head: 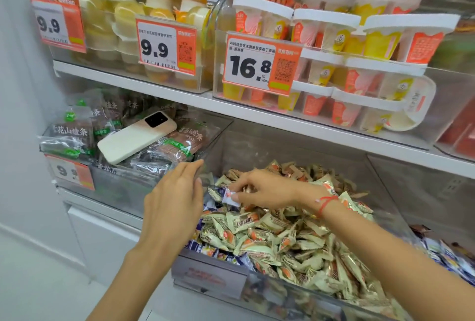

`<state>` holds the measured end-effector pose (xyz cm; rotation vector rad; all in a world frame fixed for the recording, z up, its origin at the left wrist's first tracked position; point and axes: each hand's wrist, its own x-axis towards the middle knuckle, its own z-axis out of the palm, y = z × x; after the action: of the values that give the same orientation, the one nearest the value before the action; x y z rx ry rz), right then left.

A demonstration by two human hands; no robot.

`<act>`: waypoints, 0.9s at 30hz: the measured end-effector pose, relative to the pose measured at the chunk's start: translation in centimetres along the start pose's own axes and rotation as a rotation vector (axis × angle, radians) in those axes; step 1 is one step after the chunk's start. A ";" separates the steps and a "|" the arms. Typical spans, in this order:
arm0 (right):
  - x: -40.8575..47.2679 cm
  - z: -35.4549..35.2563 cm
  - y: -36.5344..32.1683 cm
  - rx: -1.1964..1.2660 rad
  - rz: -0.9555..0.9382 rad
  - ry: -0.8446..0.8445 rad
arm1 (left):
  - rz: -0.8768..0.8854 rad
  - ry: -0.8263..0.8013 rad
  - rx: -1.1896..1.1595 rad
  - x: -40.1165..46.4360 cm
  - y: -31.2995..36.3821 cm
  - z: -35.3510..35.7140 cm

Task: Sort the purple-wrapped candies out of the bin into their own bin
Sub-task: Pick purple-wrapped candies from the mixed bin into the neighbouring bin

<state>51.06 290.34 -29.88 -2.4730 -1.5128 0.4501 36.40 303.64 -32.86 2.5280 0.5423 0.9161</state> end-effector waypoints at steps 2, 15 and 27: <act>-3.1 -0.9 0.7 0.031 0.023 0.118 | 0.097 0.024 0.086 0.2 -0.3 0.2; -15.2 -0.5 3.7 -0.364 0.224 0.323 | 0.342 -0.722 -0.140 3.6 7.2 6.5; -9.3 0.5 2.0 -0.147 0.142 0.231 | 0.221 -0.816 0.218 4.5 4.7 1.7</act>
<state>48.59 281.12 -29.58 -2.6467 -1.3294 0.0715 41.78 301.39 -29.48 2.8832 0.1026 -0.1731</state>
